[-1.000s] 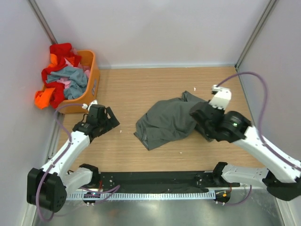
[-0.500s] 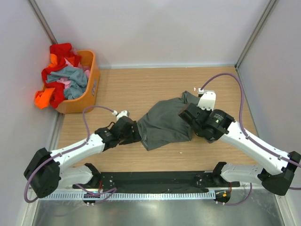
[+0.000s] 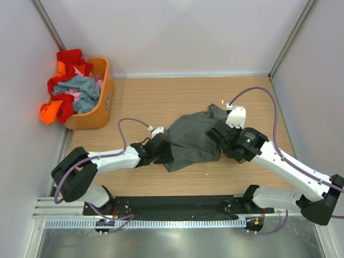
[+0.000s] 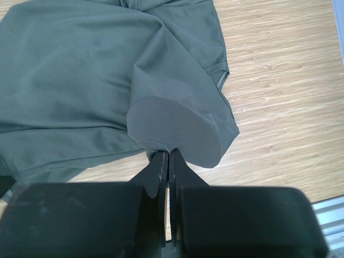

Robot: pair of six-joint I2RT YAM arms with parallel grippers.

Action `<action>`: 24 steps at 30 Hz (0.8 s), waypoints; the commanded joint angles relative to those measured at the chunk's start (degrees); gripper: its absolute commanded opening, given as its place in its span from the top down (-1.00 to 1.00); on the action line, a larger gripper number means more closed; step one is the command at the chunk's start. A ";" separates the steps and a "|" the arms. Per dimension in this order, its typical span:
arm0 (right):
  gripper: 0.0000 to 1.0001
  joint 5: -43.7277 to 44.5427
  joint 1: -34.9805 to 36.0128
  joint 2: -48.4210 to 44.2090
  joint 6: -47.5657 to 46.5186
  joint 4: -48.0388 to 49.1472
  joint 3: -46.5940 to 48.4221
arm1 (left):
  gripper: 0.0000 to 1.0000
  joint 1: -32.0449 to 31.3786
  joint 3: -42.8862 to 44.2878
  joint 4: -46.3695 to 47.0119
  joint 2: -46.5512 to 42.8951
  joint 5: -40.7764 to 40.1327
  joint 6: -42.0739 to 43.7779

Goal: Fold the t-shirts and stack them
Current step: Flatten the tshirt out

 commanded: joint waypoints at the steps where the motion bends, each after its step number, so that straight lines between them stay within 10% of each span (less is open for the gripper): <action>1: 0.97 0.96 -0.38 -1.48 -0.55 1.39 -0.34 | 0.08 -2.23 4.35 3.65 2.75 -0.54 -1.26; 24: 0.97 0.08 -1.35 -3.85 -1.52 2.62 -3.42 | 0.41 -9.70 12.08 -10.56 7.68 -13.36 -4.33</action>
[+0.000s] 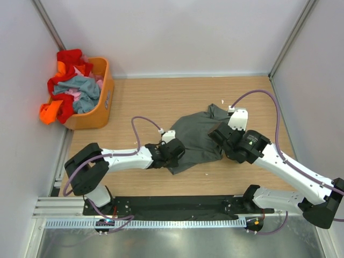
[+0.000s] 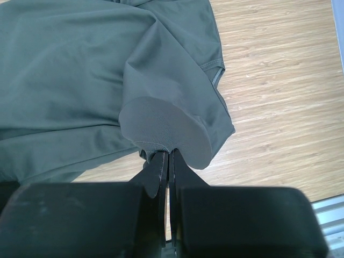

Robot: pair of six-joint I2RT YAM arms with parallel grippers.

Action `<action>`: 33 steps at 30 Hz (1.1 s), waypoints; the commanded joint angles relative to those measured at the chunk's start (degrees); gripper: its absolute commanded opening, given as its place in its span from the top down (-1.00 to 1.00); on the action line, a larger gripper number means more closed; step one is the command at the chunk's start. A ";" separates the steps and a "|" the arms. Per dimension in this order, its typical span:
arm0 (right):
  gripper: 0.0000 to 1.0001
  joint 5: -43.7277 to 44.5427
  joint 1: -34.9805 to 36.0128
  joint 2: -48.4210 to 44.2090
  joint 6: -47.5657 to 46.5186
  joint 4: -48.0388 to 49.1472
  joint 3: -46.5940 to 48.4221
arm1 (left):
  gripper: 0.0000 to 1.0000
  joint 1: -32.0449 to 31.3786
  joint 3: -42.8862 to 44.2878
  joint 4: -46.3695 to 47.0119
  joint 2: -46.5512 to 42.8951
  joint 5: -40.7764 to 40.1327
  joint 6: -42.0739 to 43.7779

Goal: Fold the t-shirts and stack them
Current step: Flatten the tshirt out

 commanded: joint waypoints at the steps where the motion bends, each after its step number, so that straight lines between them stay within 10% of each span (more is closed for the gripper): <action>1: 0.97 0.67 -0.25 -1.47 -0.18 1.12 -0.20 | 0.41 -2.42 4.68 -5.67 -0.14 -6.66 -1.75; 16: 0.98 -0.30 -0.34 -3.31 0.34 0.41 -0.47 | 1.00 -6.21 9.44 -15.18 -4.80 -16.26 -0.96; 21: 0.98 -0.91 -0.26 -3.49 0.61 0.59 -1.26 | 0.36 -6.21 7.16 -12.99 -3.75 -14.59 -2.11; 33: 0.98 -0.30 -0.26 -2.96 0.35 0.76 -2.05 | 0.31 -6.04 7.94 -7.97 2.93 -11.77 -1.31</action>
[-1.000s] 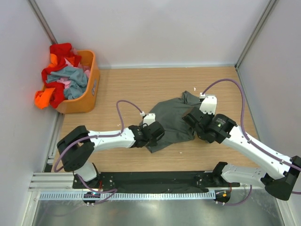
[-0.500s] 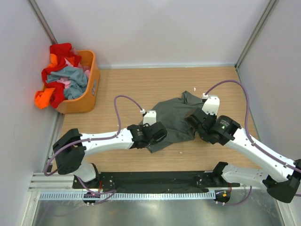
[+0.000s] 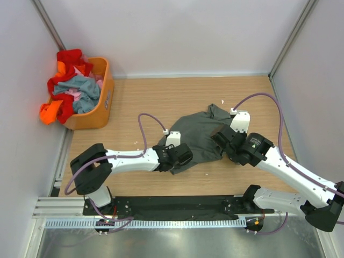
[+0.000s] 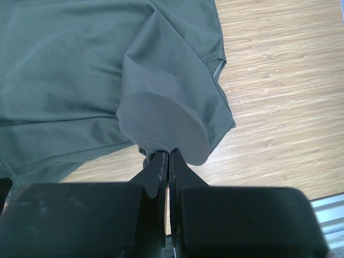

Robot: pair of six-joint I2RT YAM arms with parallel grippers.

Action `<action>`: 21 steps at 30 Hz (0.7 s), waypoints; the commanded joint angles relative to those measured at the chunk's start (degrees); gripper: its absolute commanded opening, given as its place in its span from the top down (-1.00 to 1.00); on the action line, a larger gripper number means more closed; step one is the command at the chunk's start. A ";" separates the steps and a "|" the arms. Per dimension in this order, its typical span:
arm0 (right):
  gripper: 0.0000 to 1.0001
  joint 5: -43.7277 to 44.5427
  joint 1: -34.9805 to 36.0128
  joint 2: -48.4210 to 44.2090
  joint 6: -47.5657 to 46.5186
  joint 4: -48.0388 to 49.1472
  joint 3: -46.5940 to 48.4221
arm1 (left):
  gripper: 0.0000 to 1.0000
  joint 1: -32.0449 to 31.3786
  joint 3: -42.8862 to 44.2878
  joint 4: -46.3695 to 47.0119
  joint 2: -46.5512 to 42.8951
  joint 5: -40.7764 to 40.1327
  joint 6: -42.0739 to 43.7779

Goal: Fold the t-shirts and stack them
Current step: Flatten the tshirt out

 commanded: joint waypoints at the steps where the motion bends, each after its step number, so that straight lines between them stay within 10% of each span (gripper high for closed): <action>1: 0.97 1.47 -0.30 -0.32 0.26 0.68 0.12 | 0.32 0.08 1.69 2.68 1.60 -0.34 -0.11; 21: 0.97 1.47 -0.56 -0.67 -1.24 1.99 -0.94 | 0.87 0.52 4.77 3.73 6.88 -0.16 0.77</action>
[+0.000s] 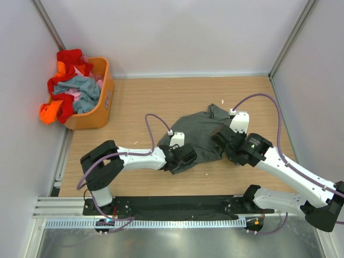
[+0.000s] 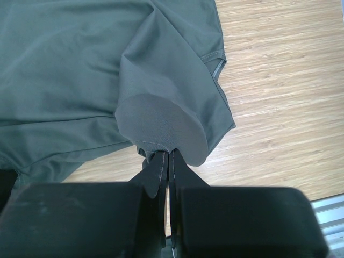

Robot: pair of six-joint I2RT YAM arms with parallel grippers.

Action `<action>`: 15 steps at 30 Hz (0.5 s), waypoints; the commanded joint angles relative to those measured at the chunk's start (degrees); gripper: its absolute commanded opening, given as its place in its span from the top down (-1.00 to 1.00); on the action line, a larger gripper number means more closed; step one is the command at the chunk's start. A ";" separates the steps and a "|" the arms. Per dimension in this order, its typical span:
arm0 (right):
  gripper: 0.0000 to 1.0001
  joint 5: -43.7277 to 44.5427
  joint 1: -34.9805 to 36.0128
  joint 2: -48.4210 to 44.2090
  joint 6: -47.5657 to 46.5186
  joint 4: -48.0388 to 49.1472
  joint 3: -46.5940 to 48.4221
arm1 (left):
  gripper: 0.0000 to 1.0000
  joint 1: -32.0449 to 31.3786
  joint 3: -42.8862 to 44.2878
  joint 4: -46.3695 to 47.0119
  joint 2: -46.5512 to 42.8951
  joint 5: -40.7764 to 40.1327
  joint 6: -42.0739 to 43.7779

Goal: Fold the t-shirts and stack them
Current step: Flatten the tshirt out

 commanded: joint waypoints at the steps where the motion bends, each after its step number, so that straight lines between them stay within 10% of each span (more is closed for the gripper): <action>1: 0.98 1.45 -0.30 -0.76 -0.69 1.21 0.02 | 0.93 0.26 2.23 1.76 0.23 -0.91 0.48; 15: 0.97 -1.36 -0.39 -2.95 -3.58 1.29 6.52 | 1.00 0.09 3.02 -5.00 -18.29 -3.10 7.33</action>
